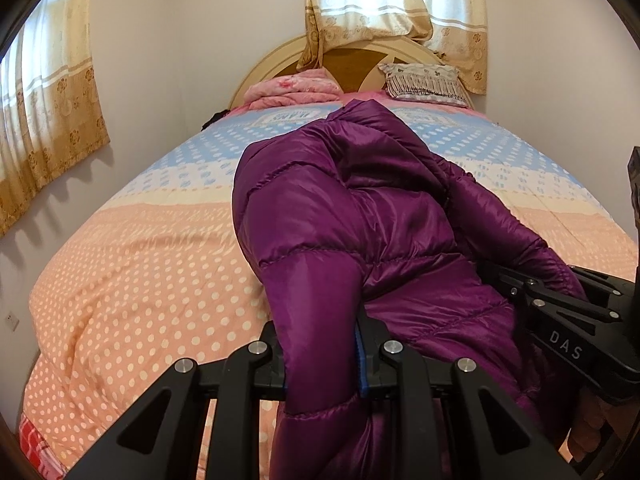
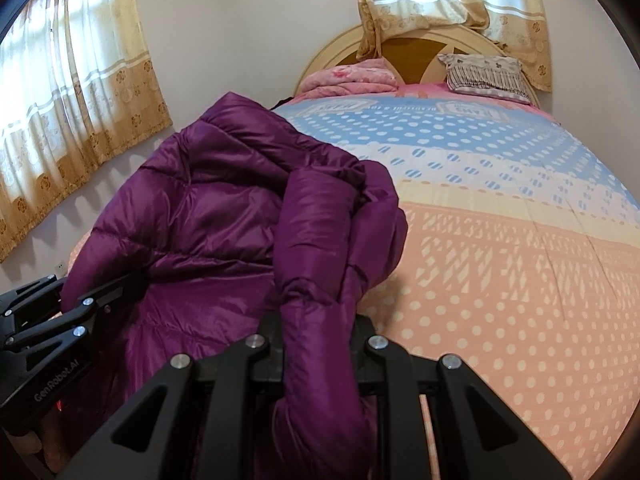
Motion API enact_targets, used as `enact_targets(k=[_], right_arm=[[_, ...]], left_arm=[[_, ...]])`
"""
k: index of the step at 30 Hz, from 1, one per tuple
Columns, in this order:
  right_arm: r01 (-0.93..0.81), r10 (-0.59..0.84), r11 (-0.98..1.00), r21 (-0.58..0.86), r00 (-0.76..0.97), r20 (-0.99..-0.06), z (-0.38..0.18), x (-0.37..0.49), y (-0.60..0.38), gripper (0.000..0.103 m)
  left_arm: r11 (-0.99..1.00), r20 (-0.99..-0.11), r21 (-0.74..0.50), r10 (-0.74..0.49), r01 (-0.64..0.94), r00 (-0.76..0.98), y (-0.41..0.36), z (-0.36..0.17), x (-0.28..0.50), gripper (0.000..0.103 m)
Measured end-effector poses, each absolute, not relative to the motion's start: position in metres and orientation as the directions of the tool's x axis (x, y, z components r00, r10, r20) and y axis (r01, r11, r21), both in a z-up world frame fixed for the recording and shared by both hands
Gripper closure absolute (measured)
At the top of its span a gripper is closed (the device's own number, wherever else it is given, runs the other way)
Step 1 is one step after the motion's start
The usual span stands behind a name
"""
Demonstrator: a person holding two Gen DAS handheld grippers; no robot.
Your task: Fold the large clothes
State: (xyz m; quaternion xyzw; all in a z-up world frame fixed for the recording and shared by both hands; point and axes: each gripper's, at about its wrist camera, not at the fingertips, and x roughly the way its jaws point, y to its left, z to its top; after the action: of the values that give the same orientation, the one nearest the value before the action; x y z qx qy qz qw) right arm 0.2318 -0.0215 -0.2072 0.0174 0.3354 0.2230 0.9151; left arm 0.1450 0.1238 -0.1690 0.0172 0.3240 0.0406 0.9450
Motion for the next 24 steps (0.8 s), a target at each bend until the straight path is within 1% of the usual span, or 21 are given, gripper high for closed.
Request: enact_targets(k=[10,12,14,15,17,21,24], right_arm=[[-0.38,0.406,0.907,0.18,0.679,-0.611,-0.21,0.24,-0.019,0.082],[-0.377,0.404,0.908,0.181,0.68,-0.612,-0.212,0.237,-0.016,0.082],[-0.376,0.402,0.909,0.179,0.68,-0.613,-0.214,0.237,-0.014,0.082],[-0.374,0.399,0.91,0.177,0.68,-0.614,-0.214,0.238,-0.013,0.082],[-0.371,0.396,0.912,0.177,0.679,-0.618,-0.215,0.24,-0.011,0.082],[-0.364,0.389,0.915,0.177,0.673,-0.629,-0.219,0.243,-0.009,0.082],[-0.355,0.382,0.918,0.178,0.667,-0.639,-0.222,0.244,-0.008,0.081]], left_arm=[[0.996,-0.595,0.073,0.083,-0.048,0.799,0.125,-0.177,0.152,0.08],[0.996,-0.598,0.073,0.082,-0.048,0.797,0.126,-0.181,0.153,0.076],[0.996,-0.608,0.069,0.091,-0.061,0.789,0.131,-0.185,0.156,0.067],[0.996,-0.616,0.061,0.091,-0.067,0.783,0.133,-0.188,0.159,0.066],[0.996,-0.631,0.057,0.092,-0.073,0.771,0.136,-0.194,0.162,0.058],[0.995,-0.642,0.044,0.093,-0.084,0.761,0.142,-0.2,0.165,0.051],[0.994,-0.64,0.048,0.105,-0.096,0.761,0.144,-0.202,0.165,0.041]])
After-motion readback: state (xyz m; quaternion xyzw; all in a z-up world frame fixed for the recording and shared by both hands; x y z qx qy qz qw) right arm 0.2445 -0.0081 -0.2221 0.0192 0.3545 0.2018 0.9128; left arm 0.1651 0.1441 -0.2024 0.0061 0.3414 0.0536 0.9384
